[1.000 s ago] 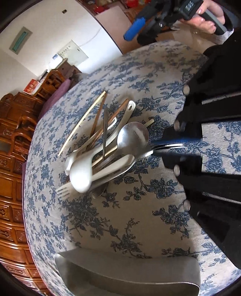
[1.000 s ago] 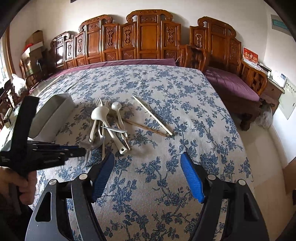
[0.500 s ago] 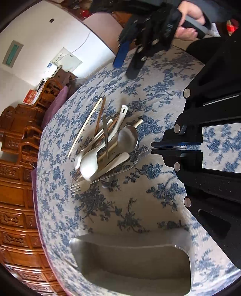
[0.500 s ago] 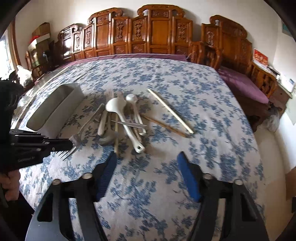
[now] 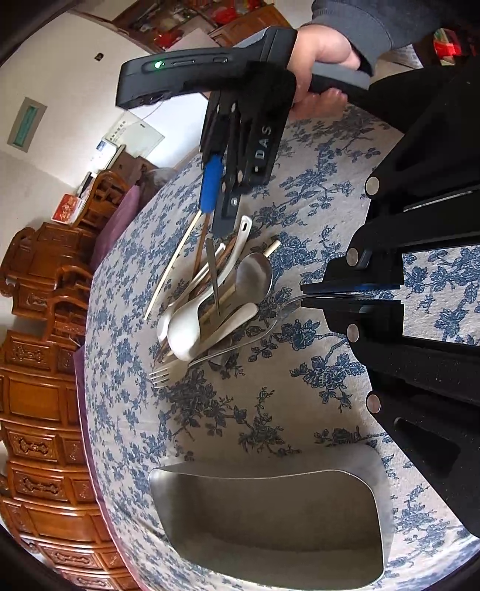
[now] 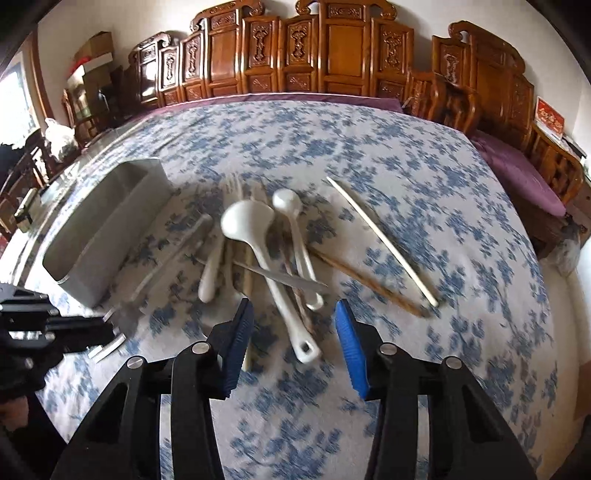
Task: Organize utensils
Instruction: 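Move the right gripper over the utensil pile around the white plastic fork, then close the right gripper on the white plastic fork and lift it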
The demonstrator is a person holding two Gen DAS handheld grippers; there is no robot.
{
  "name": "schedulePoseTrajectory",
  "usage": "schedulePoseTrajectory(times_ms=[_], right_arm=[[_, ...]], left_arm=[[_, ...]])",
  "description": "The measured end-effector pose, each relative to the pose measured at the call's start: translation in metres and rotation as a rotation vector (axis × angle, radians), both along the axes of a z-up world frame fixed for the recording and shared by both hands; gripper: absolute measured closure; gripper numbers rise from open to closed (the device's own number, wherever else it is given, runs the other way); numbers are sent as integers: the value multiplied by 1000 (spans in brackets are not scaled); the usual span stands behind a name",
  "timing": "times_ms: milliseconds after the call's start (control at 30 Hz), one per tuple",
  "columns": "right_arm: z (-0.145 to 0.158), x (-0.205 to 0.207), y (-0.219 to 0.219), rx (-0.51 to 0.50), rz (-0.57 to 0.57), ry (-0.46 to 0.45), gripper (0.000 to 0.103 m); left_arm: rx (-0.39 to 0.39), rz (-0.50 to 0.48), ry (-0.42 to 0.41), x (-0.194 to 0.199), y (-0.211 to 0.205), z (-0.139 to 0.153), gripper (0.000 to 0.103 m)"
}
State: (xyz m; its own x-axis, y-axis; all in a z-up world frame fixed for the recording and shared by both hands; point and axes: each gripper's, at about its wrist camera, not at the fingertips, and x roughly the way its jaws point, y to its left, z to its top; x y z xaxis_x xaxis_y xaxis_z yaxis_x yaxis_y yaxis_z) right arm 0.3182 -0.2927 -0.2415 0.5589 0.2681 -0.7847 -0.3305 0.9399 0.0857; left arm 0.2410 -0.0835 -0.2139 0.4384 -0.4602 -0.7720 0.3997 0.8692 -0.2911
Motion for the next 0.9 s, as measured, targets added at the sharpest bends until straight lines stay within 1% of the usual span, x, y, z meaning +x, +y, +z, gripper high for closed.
schedulePoseTrajectory(times_ms=[133,300,400,500,767,867,900], right_arm=[[-2,3,21,28,28,13,60],[-5,6,49,42,82,18,74],[-10,13,57,45,90,31,77],[-16,22,64,40,99,51,78],[-35,41,83,-57,126,94,80],[-38,45,88,-80,128,89,80],[-39,46,89,-86,124,91,83]], left_arm=[[-11,-2,-5,-1,4,3,102],[-17,6,-22,-3,10,9,102],[-24,18,-35,-4,17,14,102],[-32,29,-45,-3,21,19,102],[-45,53,-53,1,30,24,102],[-51,61,-55,3,34,25,102],[-52,62,-56,3,35,26,102]])
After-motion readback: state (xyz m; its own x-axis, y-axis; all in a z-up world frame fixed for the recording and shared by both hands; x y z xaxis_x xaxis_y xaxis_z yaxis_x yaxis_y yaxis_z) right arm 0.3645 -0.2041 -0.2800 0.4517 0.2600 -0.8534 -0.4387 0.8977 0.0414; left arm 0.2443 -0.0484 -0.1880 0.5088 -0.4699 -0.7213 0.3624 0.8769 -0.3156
